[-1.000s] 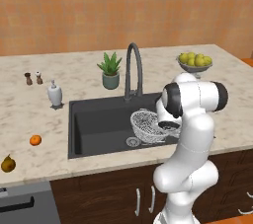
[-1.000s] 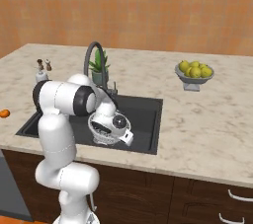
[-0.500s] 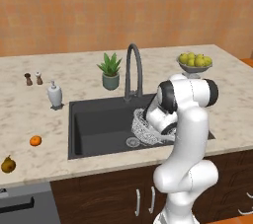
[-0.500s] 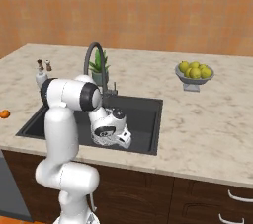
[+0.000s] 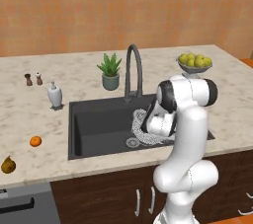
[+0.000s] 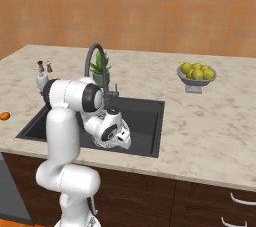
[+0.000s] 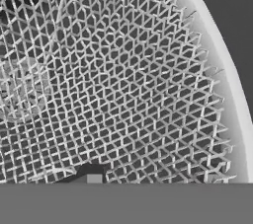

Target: Put the colander in the sink, put the pear, tangerine in the colander, and turn on the sink faucet and pour water over the colander.

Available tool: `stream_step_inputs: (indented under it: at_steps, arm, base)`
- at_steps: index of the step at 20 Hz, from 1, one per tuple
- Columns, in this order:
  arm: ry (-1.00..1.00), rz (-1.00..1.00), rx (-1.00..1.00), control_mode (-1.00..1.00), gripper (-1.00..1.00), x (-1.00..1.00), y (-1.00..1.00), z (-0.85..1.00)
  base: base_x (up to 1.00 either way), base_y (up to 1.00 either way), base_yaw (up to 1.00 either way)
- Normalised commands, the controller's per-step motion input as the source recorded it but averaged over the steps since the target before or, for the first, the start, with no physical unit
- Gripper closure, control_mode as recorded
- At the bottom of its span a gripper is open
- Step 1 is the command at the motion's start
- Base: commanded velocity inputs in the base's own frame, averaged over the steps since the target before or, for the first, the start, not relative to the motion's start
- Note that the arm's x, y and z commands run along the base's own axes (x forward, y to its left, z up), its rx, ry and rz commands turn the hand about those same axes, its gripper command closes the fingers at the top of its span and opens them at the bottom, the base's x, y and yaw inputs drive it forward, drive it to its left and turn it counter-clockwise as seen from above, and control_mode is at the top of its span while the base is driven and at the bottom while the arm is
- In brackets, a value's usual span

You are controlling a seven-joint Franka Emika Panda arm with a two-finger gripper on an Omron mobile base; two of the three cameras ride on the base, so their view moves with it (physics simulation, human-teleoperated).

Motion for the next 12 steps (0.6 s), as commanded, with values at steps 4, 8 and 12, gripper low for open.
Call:
stream_step_inputs:
  at_steps: [4,8,12]
  arm:
    - [-0.44,0.36,0.18,-1.0,1.0,-0.31,-0.33,0.45]
    - [-0.28,0.3,0.17,-1.0,1.0,-0.03,-0.4,0.81]
    - [-0.11,0.35,0.06,-1.0,1.0,-0.16,-0.41,1.0]
  base:
    - [0.0,0.0,0.0]
    - [0.0,0.0,0.0]
    - [0.0,0.0,0.0]
